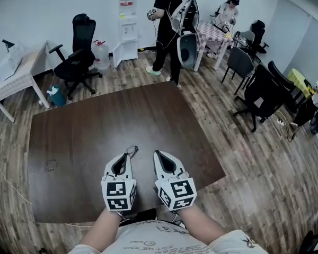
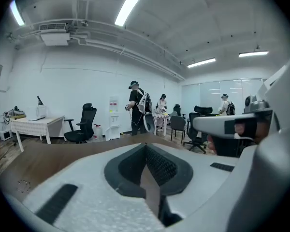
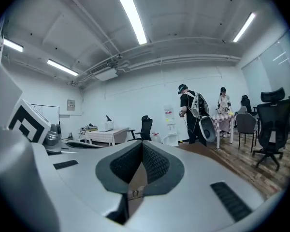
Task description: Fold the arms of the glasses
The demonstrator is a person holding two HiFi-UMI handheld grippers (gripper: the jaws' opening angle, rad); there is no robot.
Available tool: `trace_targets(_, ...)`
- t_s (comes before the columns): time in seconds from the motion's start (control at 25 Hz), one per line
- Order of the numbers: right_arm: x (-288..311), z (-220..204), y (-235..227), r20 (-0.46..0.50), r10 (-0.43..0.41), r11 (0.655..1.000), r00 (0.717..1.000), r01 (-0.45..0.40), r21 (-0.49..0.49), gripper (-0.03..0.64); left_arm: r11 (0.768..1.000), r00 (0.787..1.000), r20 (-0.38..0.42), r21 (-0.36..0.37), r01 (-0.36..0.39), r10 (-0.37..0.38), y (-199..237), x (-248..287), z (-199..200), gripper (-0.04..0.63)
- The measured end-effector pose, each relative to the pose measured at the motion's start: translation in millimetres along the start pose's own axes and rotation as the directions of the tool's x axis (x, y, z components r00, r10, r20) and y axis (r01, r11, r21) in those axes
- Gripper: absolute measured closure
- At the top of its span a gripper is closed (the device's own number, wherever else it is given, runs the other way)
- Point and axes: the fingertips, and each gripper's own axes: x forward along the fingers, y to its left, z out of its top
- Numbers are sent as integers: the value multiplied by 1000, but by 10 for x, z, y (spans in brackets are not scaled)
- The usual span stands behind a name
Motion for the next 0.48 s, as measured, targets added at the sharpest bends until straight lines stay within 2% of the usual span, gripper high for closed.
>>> trace_targets(0.2, -277, 78, 225, 32, 12, 1000, 999, -12, 4, 603, 999, 999, 44, 33, -2, 0, -174, -480, 158, 580)
trace_targets(0.48, -615, 0, 511, 27, 13, 1000, 1000, -13, 4, 603, 999, 998, 57, 49, -21, 18, -261, -993, 107, 580)
